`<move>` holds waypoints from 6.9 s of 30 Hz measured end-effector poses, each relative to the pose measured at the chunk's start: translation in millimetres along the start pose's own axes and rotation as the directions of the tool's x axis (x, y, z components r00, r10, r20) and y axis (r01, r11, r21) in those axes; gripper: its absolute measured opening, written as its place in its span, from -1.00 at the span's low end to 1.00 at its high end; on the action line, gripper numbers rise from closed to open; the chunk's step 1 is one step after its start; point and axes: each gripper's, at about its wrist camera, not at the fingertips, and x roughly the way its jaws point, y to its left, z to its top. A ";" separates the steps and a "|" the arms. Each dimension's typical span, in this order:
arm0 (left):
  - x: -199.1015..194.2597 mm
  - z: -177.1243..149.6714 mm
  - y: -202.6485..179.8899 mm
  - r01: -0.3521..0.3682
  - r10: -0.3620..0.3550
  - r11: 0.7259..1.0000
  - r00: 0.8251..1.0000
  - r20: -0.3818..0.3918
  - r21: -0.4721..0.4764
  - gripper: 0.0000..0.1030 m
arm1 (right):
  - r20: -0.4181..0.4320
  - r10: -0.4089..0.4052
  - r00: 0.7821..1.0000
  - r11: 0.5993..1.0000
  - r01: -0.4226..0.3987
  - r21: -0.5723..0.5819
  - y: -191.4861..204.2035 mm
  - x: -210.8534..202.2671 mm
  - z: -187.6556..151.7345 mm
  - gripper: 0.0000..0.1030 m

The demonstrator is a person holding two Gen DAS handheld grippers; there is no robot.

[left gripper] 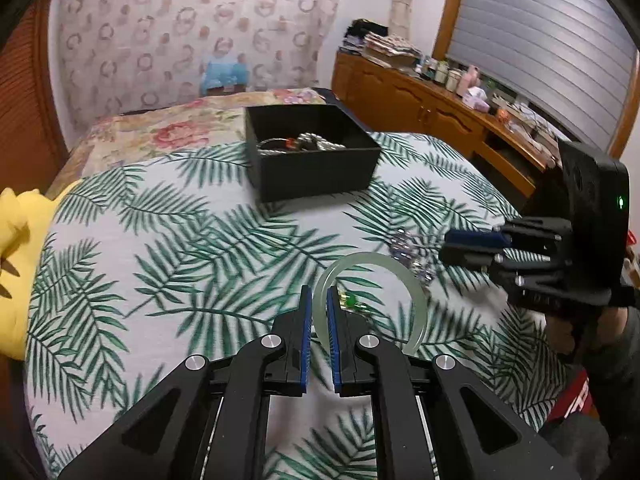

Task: Organize jewelry
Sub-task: 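Grasp the jade bangle with the left gripper while the right grasps the silver hair comb, then carry the jade bangle and hair comb into the box and open both grippers, then grasp the gold ring with the left gripper while the right grasps the green earrings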

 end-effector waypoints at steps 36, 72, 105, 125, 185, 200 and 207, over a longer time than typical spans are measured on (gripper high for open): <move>15.6 48.2 28.9 -0.009 0.010 1.000 0.997 0.072 -0.016 -0.87 | 0.005 -0.062 0.998 0.996 0.063 -0.064 7.9 -3.5 40.5 -0.58; 32.3 129.6 59.3 -0.105 0.107 0.994 0.983 0.149 -0.021 -0.87 | 0.057 -0.016 0.998 0.988 0.024 -0.152 -23.2 59.7 140.8 -0.51; 50.8 114.3 29.0 -0.041 0.037 0.998 0.996 0.082 0.039 -0.16 | 0.029 0.000 1.000 0.999 0.001 -0.053 -12.1 25.4 61.3 -0.33; 35.4 19.7 22.0 0.039 -0.039 0.999 0.998 -0.051 0.012 0.07 | -0.052 0.010 0.999 0.995 -0.015 -0.094 23.6 27.9 20.9 -0.33; 61.8 3.2 -12.9 0.015 -0.008 0.998 0.994 -0.113 0.058 -0.54 | -0.053 -0.004 0.999 0.999 0.001 -0.053 11.8 22.5 3.6 -0.33; 48.0 10.7 0.9 0.015 -0.015 1.000 0.999 -0.051 0.005 -0.64 | -0.054 -0.002 0.999 0.998 -0.002 -0.060 11.6 22.9 4.4 -0.33; 26.3 19.2 20.9 -0.014 0.014 0.999 1.000 0.010 -0.032 -0.64 | -0.045 0.023 0.999 0.997 -0.026 -0.076 21.8 26.1 11.6 -0.33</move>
